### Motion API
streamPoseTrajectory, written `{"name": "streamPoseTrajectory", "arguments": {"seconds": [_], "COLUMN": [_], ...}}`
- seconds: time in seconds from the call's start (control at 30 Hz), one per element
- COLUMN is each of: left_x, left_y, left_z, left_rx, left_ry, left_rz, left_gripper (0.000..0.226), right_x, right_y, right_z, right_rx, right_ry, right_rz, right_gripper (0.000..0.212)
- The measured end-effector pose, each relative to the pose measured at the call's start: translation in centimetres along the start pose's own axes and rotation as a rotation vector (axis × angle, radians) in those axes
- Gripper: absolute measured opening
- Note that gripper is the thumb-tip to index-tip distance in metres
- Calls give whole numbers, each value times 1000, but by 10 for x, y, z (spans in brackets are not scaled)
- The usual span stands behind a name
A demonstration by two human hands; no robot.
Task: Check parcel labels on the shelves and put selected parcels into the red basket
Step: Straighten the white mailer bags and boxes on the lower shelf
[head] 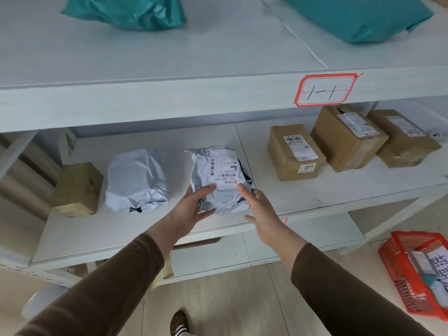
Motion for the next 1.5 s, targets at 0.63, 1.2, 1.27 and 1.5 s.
{"name": "streamPoseTrajectory", "arguments": {"seconds": [0.63,1.2,1.27,1.5], "left_x": [9,114,120,80], "left_y": [-23,138,183,255], "left_z": [-119,11,24,20], "left_rx": [-31,641,754,611], "left_ry": [27,-508,-462,-44], "left_rz": [-128,-759,-783,-275], "left_gripper": [39,62,64,81], "right_x": [-25,-62,-45,8], "right_y": [39,-163,-191,-247], "right_z": [-138,-75,-92,-134], "right_rx": [323,16,-99,-274], "right_ry": [60,804,582,-33], "right_rz": [164,674,622,245], "right_gripper": [16,46,52,31]}}
Point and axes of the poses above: each hand's wrist, its own z-axis away from the middle knuckle, its own y-axis out of the back of the hand, x = y × z, the point moved 7 cm from there along -z, towards the middle knuckle, and after that the axes turned 6 degrees about -x, right-handed, at the moved point
